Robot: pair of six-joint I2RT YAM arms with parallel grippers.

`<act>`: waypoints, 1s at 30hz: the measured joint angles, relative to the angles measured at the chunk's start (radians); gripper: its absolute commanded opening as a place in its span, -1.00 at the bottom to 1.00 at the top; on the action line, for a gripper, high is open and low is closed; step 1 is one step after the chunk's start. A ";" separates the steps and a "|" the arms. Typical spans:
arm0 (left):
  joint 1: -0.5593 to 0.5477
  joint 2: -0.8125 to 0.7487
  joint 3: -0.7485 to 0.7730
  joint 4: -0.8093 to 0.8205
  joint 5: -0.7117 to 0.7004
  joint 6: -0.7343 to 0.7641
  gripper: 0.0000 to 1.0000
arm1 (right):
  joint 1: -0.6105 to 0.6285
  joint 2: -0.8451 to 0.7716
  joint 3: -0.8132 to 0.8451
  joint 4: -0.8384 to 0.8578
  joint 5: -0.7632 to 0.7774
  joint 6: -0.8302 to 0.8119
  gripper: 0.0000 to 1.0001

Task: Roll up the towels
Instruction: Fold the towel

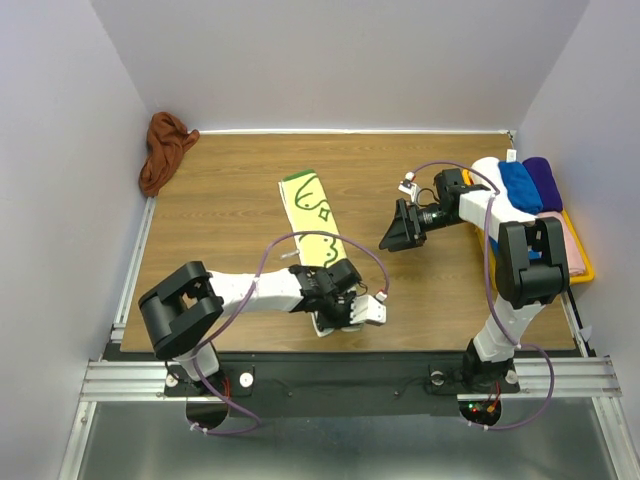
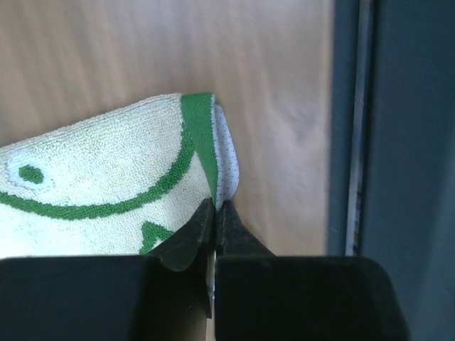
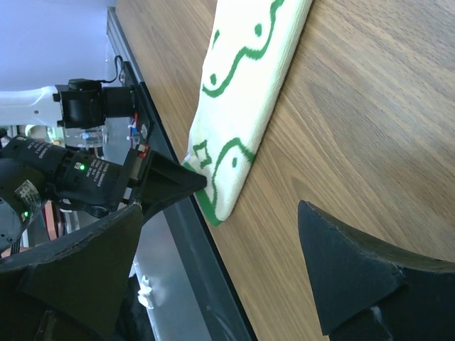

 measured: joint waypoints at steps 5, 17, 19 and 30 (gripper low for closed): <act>0.029 -0.018 0.031 -0.115 0.094 0.001 -1.00 | 0.000 0.000 0.000 0.000 0.000 -0.004 0.88; 0.298 0.040 0.226 -0.196 0.161 0.050 -0.99 | 0.000 0.005 0.001 -0.001 -0.001 -0.011 0.88; 0.323 0.069 0.251 -0.207 0.164 0.064 -0.99 | 0.000 0.008 0.001 -0.003 -0.001 -0.014 0.88; 0.429 0.195 0.346 -0.229 0.151 0.135 -0.98 | 0.000 0.023 0.001 -0.007 -0.002 -0.026 0.88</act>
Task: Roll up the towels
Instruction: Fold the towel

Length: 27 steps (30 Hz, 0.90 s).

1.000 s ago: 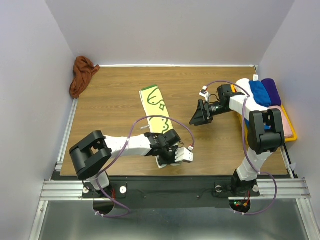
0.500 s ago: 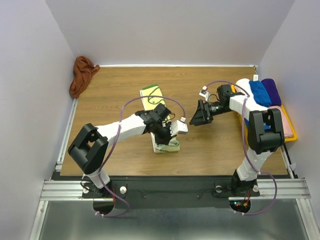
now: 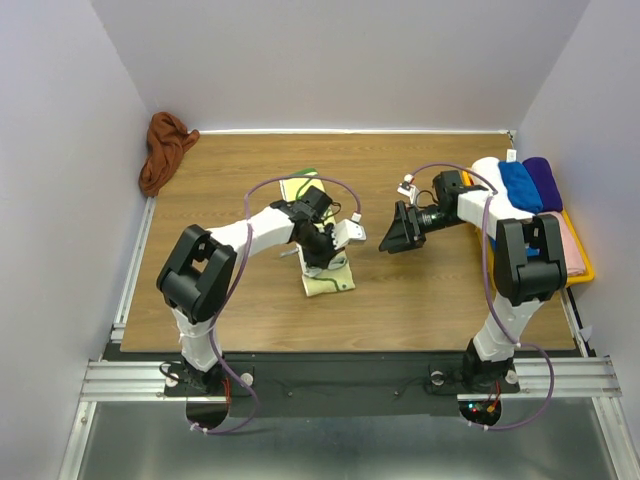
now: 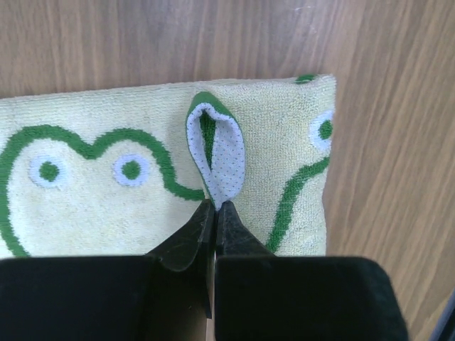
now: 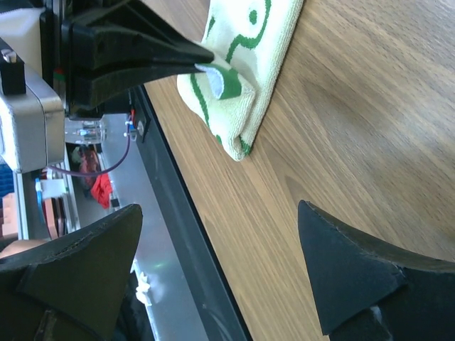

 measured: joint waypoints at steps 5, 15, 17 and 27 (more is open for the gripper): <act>0.004 0.019 0.021 0.002 -0.010 0.018 -0.85 | 0.000 0.004 0.000 0.000 0.000 -0.009 0.88; 0.026 0.040 0.021 -0.004 -0.023 0.031 -0.17 | 0.000 0.004 0.000 0.000 0.000 -0.018 0.86; 0.031 0.039 0.021 -0.005 -0.026 0.030 0.02 | 0.000 0.004 0.000 -0.001 0.000 -0.019 0.84; 0.072 -0.028 0.062 -0.017 -0.035 -0.039 0.22 | 0.001 0.004 -0.002 -0.003 -0.007 -0.032 0.34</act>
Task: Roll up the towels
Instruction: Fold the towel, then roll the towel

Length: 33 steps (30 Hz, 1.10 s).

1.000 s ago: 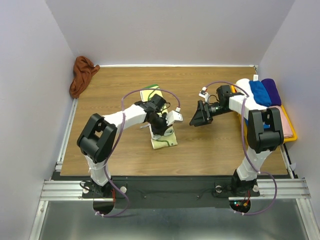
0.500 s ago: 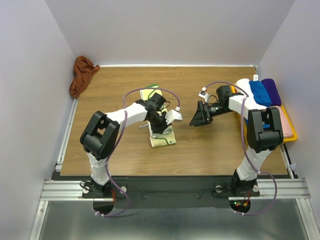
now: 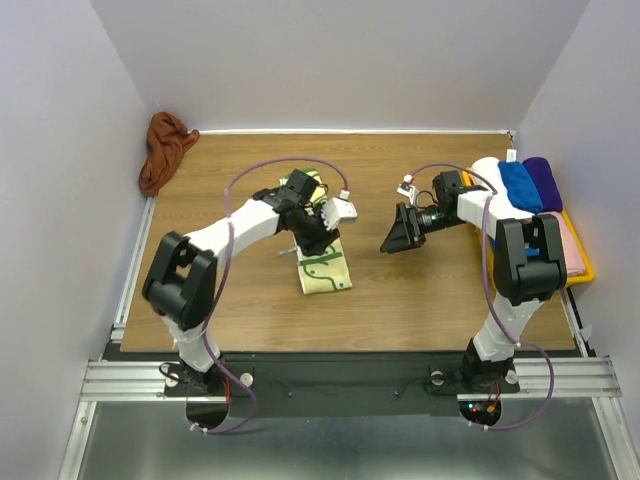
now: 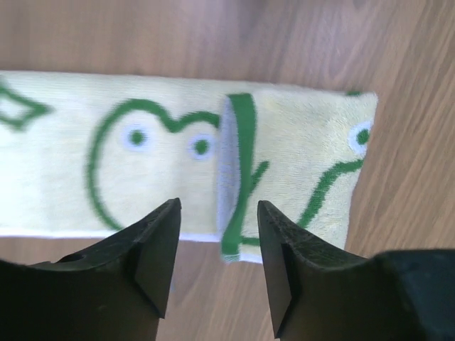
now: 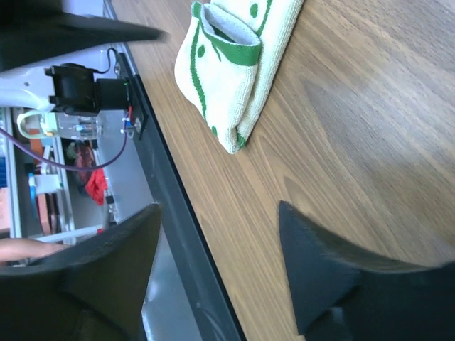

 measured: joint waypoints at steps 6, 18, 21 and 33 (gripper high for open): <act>0.001 -0.315 -0.156 0.117 -0.029 -0.002 0.32 | 0.041 0.000 0.009 0.001 0.004 0.000 0.04; -0.401 -0.494 -0.660 0.360 -0.362 0.004 0.36 | 0.278 0.119 0.170 0.080 0.029 0.139 -0.34; -0.418 -0.469 -0.665 0.438 -0.447 0.003 0.39 | 0.328 0.141 0.180 0.110 0.040 0.183 -0.34; -0.451 -0.385 -0.666 0.594 -0.543 0.039 0.39 | 0.392 0.276 0.181 0.219 0.155 0.314 -0.49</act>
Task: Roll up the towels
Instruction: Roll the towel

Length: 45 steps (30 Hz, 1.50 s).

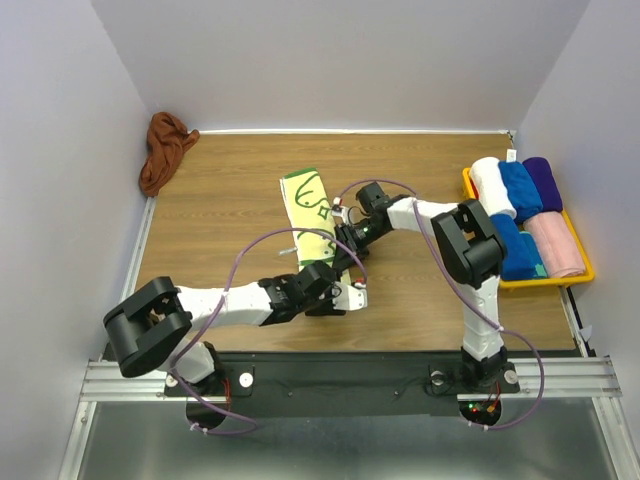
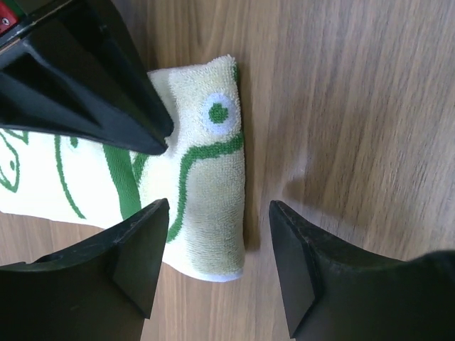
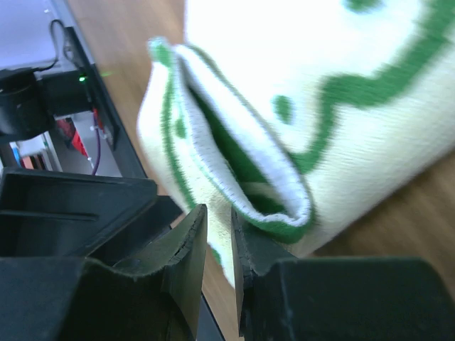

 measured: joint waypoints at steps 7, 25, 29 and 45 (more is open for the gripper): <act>0.000 0.066 -0.009 0.047 -0.032 0.001 0.29 | -0.002 0.019 -0.015 0.026 0.017 0.065 -0.64; 0.066 0.102 0.070 -0.098 0.144 -0.051 -0.37 | -0.053 0.018 -0.020 0.069 -0.101 0.198 0.50; 0.122 0.129 0.137 -0.212 0.266 -0.047 -0.42 | -0.149 -0.077 0.010 0.072 -0.131 0.197 1.00; 0.406 0.526 0.615 -0.745 0.835 0.097 -0.42 | -0.337 -0.615 -0.171 -0.109 0.039 -0.356 0.95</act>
